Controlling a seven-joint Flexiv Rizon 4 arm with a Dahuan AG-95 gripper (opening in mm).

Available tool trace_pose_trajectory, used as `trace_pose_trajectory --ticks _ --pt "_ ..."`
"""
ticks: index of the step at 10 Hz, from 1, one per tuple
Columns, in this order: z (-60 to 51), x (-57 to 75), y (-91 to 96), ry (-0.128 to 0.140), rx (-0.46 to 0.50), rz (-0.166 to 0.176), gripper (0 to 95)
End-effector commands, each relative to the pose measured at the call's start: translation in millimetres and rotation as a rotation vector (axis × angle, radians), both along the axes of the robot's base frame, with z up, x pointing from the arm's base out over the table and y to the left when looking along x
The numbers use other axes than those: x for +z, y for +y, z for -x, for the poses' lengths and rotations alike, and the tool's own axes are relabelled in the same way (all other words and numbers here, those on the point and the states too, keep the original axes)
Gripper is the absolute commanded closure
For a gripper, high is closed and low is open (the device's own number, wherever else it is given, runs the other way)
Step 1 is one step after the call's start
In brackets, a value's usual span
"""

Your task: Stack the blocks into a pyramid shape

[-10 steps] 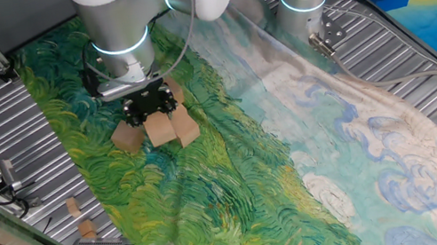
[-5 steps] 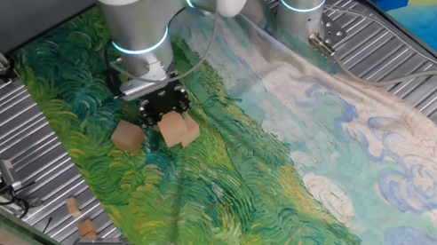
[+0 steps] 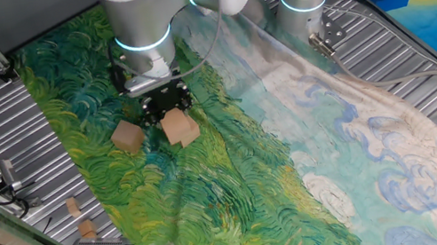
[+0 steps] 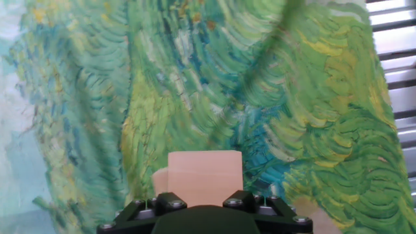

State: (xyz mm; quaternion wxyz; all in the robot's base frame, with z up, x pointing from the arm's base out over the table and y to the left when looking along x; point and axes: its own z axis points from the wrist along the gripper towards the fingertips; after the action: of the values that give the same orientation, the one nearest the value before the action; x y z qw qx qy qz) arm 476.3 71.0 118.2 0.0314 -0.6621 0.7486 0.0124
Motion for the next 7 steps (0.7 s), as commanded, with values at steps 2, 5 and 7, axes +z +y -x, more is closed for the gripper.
trace_pose_trajectory --ticks 2,5,7 --pt "15.2 -2.7 -3.6 -0.027 0.017 0.010 95.0" --pt "19.7 -2.8 -9.9 -0.047 0.040 0.017 95.0" --pt "22.2 -2.2 -14.4 -0.048 0.059 0.019 95.0"
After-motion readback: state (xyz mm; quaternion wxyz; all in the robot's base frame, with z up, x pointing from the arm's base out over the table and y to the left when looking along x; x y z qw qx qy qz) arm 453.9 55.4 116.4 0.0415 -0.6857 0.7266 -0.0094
